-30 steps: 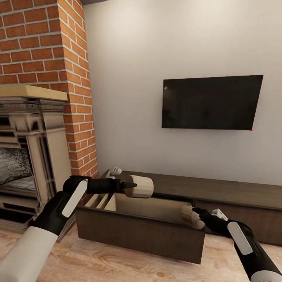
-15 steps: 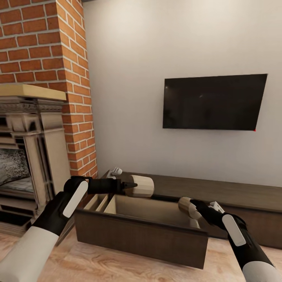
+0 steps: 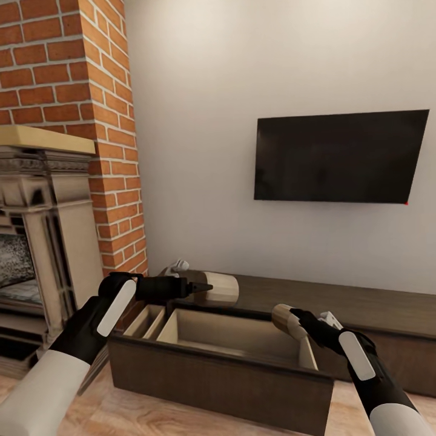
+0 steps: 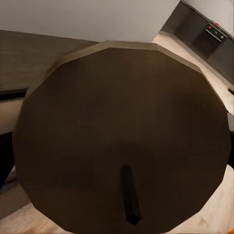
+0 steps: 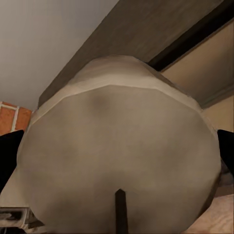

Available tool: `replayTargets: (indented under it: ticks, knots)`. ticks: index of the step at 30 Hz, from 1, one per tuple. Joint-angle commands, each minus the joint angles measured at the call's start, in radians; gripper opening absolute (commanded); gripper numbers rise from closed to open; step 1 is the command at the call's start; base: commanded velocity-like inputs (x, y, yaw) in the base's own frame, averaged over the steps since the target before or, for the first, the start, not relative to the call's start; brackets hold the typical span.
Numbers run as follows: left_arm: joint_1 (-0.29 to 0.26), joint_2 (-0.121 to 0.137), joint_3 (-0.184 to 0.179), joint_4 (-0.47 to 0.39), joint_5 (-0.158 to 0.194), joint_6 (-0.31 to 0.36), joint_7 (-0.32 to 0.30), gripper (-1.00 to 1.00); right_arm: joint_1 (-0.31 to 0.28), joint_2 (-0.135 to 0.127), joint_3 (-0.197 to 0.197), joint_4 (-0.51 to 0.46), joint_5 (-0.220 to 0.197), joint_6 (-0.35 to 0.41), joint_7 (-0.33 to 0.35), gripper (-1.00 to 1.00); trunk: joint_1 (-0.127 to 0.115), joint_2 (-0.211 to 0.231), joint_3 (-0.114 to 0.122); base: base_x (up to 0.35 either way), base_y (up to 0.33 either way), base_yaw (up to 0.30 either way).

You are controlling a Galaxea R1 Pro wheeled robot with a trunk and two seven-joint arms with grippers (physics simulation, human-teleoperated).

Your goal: Place each of the two pumpkins and all three candles from the living room inside a cabinet in the living room (use any cabinet), then make sure every cabinet is closed, and position the cauldron so it is next to a table in the living room.

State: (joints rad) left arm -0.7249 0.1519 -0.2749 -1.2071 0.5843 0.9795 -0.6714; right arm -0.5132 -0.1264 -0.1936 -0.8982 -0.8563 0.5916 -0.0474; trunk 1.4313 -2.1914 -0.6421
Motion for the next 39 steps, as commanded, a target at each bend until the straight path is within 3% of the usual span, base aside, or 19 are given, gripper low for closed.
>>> replayTargets:
  ticks: [1, 9, 15, 18, 31, 39]
  knots:
    - [-0.001, 0.0, -0.001, 0.0, 0.001, 0.004, -0.004, -1.0, -0.001, 0.0, -0.001, -0.001, -0.009, 0.005, -0.005, -1.0, 0.0, -0.001, -0.001, 0.112, 0.0, 0.0]
    - [-0.002, 0.001, -0.003, 0.001, 0.001, 0.055, -0.01, -1.0, -0.001, -0.002, -0.004, -0.001, -0.008, 0.027, -0.007, -1.0, 0.0, -0.001, -0.001, 0.033, 0.0, 0.0]
    - [-0.002, 0.002, -0.02, 0.001, 0.002, 0.068, -0.02, -1.0, -0.028, -0.002, -0.003, 0.0, -0.006, 0.182, -0.008, -1.0, 0.0, -0.001, -0.001, 0.003, 0.0, 0.0]
    - [-0.002, 0.002, -0.027, 0.001, 0.003, 0.068, -0.04, -1.0, -0.033, -0.002, -0.002, 0.0, -0.006, 0.209, -0.009, -1.0, 0.0, -0.001, -0.001, 0.003, 0.0, 0.0]
    - [-0.003, 0.002, -0.066, 0.003, 0.003, 0.068, -0.096, -1.0, -0.037, 0.0, 0.002, 0.002, -0.006, 0.229, -0.011, -1.0, 0.0, -0.001, -0.001, 0.205, 0.025, 0.0]
    - [-0.003, 0.004, -0.071, 0.003, -0.001, 0.068, -0.131, -1.0, -0.038, -0.001, 0.005, 0.003, -0.005, 0.25, -0.012, -1.0, 0.0, -0.001, -0.001, 0.086, 0.028, 0.0]
